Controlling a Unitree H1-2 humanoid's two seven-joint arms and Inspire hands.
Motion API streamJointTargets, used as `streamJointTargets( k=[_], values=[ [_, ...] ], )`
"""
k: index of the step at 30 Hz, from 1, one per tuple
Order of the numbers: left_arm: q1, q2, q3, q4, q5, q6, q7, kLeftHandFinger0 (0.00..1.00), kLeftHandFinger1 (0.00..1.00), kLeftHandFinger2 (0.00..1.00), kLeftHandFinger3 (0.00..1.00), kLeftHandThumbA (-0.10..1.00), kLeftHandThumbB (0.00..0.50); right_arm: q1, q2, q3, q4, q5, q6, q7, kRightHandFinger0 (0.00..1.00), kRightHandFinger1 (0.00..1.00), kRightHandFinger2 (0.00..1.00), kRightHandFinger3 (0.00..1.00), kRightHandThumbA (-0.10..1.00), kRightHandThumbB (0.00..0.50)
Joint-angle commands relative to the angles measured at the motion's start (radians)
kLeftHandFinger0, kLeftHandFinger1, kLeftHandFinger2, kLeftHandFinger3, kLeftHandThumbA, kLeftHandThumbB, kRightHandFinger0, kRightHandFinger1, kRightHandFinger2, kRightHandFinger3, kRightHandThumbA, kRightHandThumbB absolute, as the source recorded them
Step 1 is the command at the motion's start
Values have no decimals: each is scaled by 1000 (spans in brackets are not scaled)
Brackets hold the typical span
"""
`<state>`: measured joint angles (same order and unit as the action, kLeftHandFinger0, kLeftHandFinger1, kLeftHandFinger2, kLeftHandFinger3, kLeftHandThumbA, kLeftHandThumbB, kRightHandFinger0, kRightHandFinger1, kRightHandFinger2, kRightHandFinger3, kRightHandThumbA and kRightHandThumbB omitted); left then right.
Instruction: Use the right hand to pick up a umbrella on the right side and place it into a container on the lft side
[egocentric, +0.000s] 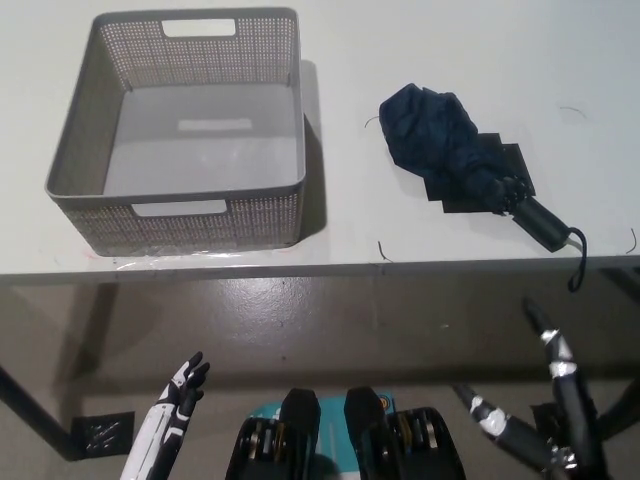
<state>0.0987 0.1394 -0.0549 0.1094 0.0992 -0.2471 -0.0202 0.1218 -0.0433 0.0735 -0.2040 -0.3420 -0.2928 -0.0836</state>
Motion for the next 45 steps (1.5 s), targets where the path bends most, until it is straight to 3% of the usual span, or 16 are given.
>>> streamJointTargets(
  k=[1,7,19,24,37,41,44,45],
  values=[
    [11,8,-2,-4,0,-60,-10,1000,1000,1000,1000,1000,246,-184,-53,-71,-320,-238,211,92,1000,1000,1000,1000,964,437],
    [26,10,-2,-5,4,-63,-7,1000,1000,1000,1000,1000,253,-487,-163,-82,-334,-340,515,316,1000,1000,1000,1000,1000,464],
    [8,19,-6,3,8,-64,-16,1000,1000,1000,1000,1000,268,-984,-300,49,245,-381,709,416,1000,1000,1000,1000,984,449],
    [7,19,-7,4,9,-65,-17,1000,1000,1000,1000,1000,268,-1107,-308,108,484,-372,719,417,1000,1000,1000,1000,1000,493],
    [11,7,-10,23,-4,-95,-20,1000,1000,1000,1000,1000,287,-1350,-237,233,1087,-314,689,367,1000,1000,1000,1000,1000,480],
    [23,9,-10,19,-5,-97,-25,1000,1000,1000,1000,1000,302,-1359,-203,248,1214,-291,676,347,1000,1000,1000,1000,1000,442],
    [26,12,-11,12,-8,-97,-31,1000,1000,1000,1000,1000,301,-1352,-185,242,1294,-273,653,317,1000,1000,1000,1000,1000,444],
    [25,14,-11,10,-7,-96,-32,1000,1000,1000,1000,1000,300,-1347,-178,245,1323,-271,642,308,1000,1000,1000,1000,1000,465]
  ],
)
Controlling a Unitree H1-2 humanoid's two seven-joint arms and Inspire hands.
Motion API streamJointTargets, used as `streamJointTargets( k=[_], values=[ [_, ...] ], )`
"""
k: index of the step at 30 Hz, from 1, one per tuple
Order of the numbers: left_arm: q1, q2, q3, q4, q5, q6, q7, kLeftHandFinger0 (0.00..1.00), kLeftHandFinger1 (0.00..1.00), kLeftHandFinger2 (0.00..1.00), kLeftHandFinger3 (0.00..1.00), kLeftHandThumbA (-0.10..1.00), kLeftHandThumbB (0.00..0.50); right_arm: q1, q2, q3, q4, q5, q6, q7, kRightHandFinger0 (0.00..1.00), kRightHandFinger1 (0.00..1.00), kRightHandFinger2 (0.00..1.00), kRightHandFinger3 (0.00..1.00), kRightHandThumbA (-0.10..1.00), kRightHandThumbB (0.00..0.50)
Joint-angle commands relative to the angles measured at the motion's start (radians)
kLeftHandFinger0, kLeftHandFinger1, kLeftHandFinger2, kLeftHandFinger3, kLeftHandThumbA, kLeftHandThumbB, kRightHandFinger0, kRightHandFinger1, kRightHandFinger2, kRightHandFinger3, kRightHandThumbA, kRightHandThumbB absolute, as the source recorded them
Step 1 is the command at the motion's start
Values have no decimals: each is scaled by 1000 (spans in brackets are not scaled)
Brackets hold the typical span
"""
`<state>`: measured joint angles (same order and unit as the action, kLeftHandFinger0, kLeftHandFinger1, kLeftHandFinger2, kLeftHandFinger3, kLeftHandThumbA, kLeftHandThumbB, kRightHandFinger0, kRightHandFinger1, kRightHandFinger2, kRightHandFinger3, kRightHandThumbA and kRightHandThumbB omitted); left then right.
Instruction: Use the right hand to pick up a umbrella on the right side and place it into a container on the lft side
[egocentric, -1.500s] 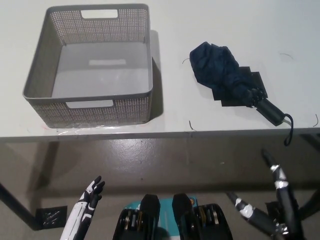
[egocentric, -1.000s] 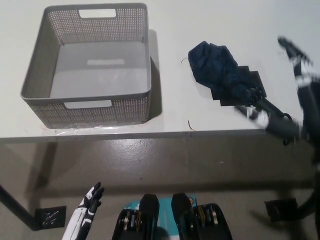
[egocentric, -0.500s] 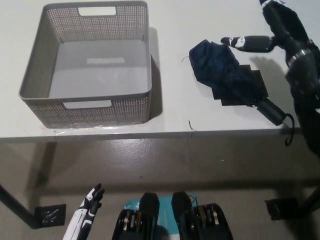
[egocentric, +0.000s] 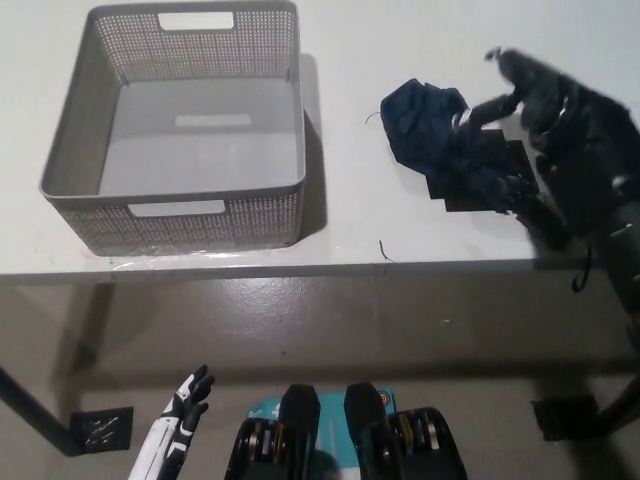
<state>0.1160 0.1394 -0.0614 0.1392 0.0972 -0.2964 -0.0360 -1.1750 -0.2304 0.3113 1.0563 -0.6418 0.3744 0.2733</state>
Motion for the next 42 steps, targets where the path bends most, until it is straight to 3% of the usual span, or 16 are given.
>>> streamJointTargets(
  k=[1,14,16,18,19,20,21,22,25,27,28,30,31,36,38,42],
  values=[
    [8,15,-5,-21,-4,-47,-18,1000,1000,1000,1000,1000,297,-47,12,7,80,33,-31,-55,1000,1000,1000,1000,1000,489],
    [8,14,-2,-16,-12,-56,-29,1000,1000,1000,1000,1000,274,76,116,81,281,22,-92,-135,1000,1000,1000,1000,1000,500],
    [6,18,-1,-15,-13,-59,-32,1000,1000,1000,1000,1000,277,92,122,88,316,27,-80,-157,1000,1000,1000,1000,856,449],
    [5,22,-1,-17,-19,-55,-38,1000,1000,1000,1000,1000,285,109,113,85,339,32,-94,-228,1000,1000,1000,1000,391,375],
    [2,22,-2,-17,-17,-58,-37,1000,1000,1000,1000,1000,274,123,106,80,336,33,-117,-321,720,808,930,1000,123,316],
    [-1,23,-2,-13,-18,-63,-38,1000,1000,1000,1000,1000,272,135,103,82,329,27,-135,-403,508,622,759,1000,44,279],
    [-7,23,-1,-8,-16,-66,-36,1000,1000,1000,1000,1000,263,149,100,41,324,62,-179,-512,149,241,389,910,-94,266],
    [-11,22,1,-6,-20,-65,-35,1000,1000,1000,1000,1000,266,154,95,22,319,79,-227,-570,16,102,261,827,-100,223],
    [-12,24,0,-3,-18,-67,-36,1000,1000,1000,1000,1000,264,147,91,-12,308,105,-289,-630,0,20,181,703,-100,206],
    [-13,23,-1,0,-23,-68,-40,1000,1000,1000,1000,1000,260,137,89,-19,294,104,-335,-672,0,0,59,353,-100,184],
    [-13,21,-1,1,-22,-67,-38,1000,1000,1000,1000,1000,265,126,86,-23,284,103,-362,-698,0,88,217,391,-100,177],
    [-13,19,-2,4,-22,-67,-37,1000,1000,1000,1000,1000,273,108,86,-41,268,113,-421,-742,0,236,698,720,-100,196],
    [-12,20,-2,5,-22,-68,-37,1000,1000,1000,1000,1000,276,99,89,-48,263,115,-426,-749,0,268,780,790,-100,183],
    [-3,18,-3,4,-15,-64,-34,1000,1000,1000,1000,1000,294,30,102,-72,172,119,-461,-769,2,393,864,901,-100,149],
    [3,18,-4,3,-9,-63,-31,1000,1000,1000,1000,1000,281,13,108,-79,126,116,-471,-778,2,451,796,941,-100,125],
    [3,20,-5,4,0,-64,-28,1000,1000,1000,1000,1000,293,-39,117,-84,-19,117,-453,-729,0,347,782,752,-100,142]
  ],
)
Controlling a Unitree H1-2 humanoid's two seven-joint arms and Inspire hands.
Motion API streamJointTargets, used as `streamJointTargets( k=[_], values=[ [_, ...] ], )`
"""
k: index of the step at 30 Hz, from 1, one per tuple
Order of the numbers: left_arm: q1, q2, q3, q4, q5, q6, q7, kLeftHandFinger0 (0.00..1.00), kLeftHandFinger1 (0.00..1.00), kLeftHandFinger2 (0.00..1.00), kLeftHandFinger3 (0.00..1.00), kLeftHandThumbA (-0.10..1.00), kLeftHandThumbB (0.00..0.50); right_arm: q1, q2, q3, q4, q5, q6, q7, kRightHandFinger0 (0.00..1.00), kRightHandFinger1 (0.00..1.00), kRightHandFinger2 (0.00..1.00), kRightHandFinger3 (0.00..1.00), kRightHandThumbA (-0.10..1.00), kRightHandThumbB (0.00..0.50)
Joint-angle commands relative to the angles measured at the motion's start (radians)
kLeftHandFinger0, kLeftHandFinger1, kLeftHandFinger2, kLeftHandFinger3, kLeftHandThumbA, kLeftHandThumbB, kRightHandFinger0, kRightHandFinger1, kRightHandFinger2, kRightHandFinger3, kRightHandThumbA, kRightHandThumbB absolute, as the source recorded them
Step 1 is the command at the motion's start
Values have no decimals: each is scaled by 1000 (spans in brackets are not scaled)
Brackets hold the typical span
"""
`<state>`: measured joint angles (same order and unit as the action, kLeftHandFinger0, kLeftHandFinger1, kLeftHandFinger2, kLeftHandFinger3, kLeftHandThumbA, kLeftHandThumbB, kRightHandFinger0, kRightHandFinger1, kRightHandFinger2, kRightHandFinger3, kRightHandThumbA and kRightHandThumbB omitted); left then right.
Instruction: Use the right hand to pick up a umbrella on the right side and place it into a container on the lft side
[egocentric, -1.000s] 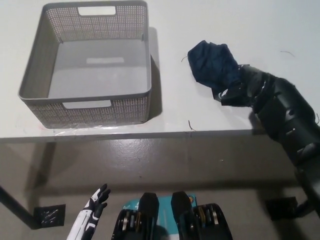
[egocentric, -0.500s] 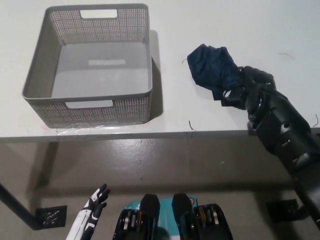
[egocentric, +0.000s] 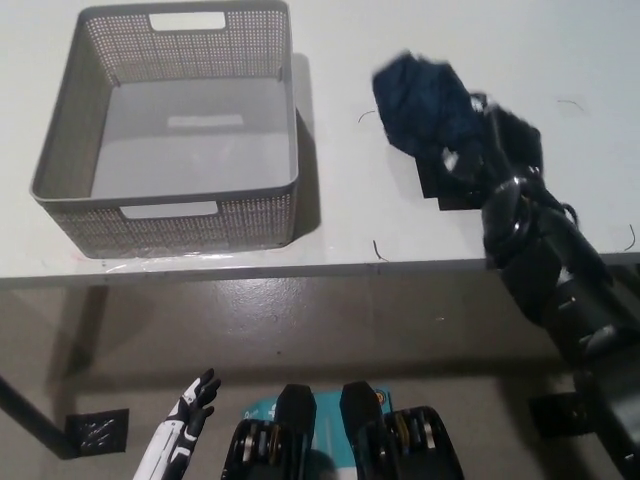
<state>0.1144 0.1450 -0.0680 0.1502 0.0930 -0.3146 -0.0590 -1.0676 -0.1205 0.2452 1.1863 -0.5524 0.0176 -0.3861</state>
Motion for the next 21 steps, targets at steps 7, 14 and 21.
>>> streamJointTargets(
  k=[7,14,21],
  values=[
    [9,16,-4,-12,6,-57,-11,1000,1000,1000,1000,1000,248,-224,67,-14,-447,27,2,41,0,326,736,936,-100,163],
    [15,15,-15,-15,-2,-53,-19,1000,1000,1000,1000,1000,279,-309,186,12,-471,11,45,66,0,186,658,676,-100,133],
    [23,16,-24,-13,-3,-63,-18,1000,1000,1000,1000,1000,262,-368,304,15,-290,20,4,17,0,93,594,598,-100,185]
  ],
)
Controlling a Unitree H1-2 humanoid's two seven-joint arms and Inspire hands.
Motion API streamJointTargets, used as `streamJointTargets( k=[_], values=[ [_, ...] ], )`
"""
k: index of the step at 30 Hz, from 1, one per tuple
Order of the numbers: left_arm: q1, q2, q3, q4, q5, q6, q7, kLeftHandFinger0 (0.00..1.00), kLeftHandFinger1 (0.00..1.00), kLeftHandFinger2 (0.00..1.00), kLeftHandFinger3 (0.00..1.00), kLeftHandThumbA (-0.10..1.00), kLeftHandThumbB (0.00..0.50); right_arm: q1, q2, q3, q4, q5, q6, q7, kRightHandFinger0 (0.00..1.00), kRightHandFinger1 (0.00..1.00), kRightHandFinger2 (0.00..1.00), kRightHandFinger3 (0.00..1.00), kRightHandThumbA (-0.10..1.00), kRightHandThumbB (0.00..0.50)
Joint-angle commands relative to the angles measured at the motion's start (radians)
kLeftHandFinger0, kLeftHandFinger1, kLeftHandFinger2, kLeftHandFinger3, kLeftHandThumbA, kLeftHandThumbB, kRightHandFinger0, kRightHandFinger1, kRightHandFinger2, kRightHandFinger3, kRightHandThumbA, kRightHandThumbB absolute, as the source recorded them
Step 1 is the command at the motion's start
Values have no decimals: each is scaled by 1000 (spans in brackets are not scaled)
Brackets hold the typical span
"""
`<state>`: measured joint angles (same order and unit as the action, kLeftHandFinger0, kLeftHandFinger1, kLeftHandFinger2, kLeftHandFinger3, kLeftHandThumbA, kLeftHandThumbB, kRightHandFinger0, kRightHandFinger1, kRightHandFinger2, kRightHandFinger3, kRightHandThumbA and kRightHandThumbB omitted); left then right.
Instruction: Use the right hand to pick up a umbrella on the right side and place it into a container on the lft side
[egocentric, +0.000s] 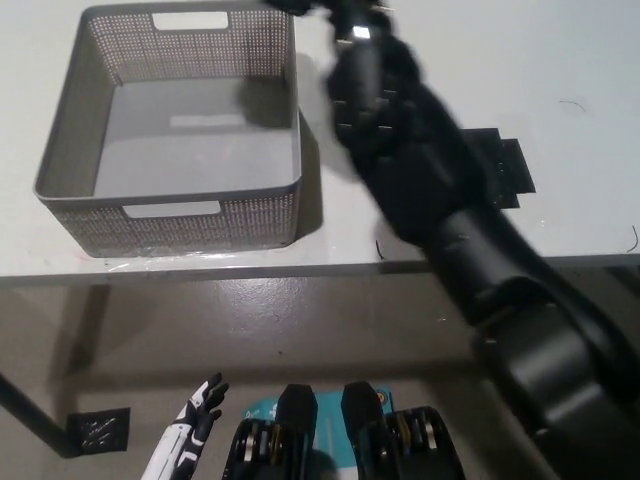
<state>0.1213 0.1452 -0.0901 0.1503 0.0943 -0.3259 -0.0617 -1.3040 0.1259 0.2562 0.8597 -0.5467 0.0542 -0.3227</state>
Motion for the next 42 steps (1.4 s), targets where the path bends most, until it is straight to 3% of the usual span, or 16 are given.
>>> streamJointTargets(
  k=[1,3,5,7,9,10,11,12,13,14,15,22,27,32,36,42],
  values=[
    [15,17,-2,-14,-16,-47,-23,1000,1000,1000,1000,1000,272,-140,70,4,78,16,-51,-60,0,79,586,579,-100,176],
    [16,19,0,-11,-21,-53,-27,1000,1000,1000,1000,1000,284,-152,98,4,173,23,-69,-70,0,81,603,580,-100,179],
    [20,20,1,-9,-15,-67,-26,1000,1000,1000,1000,1000,283,-163,121,1,246,32,-68,-71,0,19,541,464,-100,191],
    [19,19,1,-9,-12,-66,-24,1000,1000,1000,1000,1000,290,-173,132,12,305,23,-84,-91,0,0,521,441,-100,201],
    [20,17,-3,-9,-18,-65,-29,1000,1000,1000,1000,1000,288,-178,146,24,367,21,-91,-96,0,0,437,356,-100,236],
    [21,16,-5,-10,-16,-61,-30,1000,1000,1000,1000,1000,289,-176,150,29,391,23,-103,-101,0,0,296,268,-100,254],
    [21,15,-6,-11,-17,-62,-31,1000,1000,1000,1000,1000,286,-174,156,29,414,28,-89,-88,0,2,289,394,-100,251],
    [22,15,-7,-17,-24,-53,-37,1000,1000,1000,1000,1000,286,-177,158,27,435,42,-48,-25,259,340,647,753,262,293],
    [22,15,-8,-19,-23,-51,-39,1000,1000,1000,1000,1000,286,-177,156,27,439,45,-45,-20,261,352,629,751,298,300],
    [20,15,-9,-23,-21,-45,-41,1000,1000,1000,1000,1000,294,-176,154,32,450,52,-19,56,745,956,1000,1000,580,410],
    [15,18,-10,-23,-11,-48,-39,1000,1000,1000,1000,1000,292,-172,146,45,454,49,6,130,1000,1000,1000,1000,770,491],
    [1,28,-15,-36,4,-28,-53,1000,1000,1000,1000,1000,303,-147,99,52,430,64,1,197,1000,1000,1000,1000,862,491],
    [-4,29,-20,-37,2,-28,-62,1000,1000,1000,1000,1000,294,-138,62,58,417,62,-13,206,1000,1000,1000,1000,994,500],
    [-4,22,-26,-32,7,-35,-58,1000,1000,1000,1000,1000,278,-130,33,33,360,92,-41,198,1000,1000,1000,1000,1000,500],
    [-3,27,-28,-39,13,-28,-58,1000,1000,1000,1000,1000,282,-72,-22,-26,120,147,-28,218,1000,1000,1000,1000,1000,483],
    [5,47,-10,-48,4,-43,-54,1000,1000,1000,1000,1000,261,236,-115,-161,-598,293,17,304,1000,1000,1000,1000,1000,435]
  ],
)
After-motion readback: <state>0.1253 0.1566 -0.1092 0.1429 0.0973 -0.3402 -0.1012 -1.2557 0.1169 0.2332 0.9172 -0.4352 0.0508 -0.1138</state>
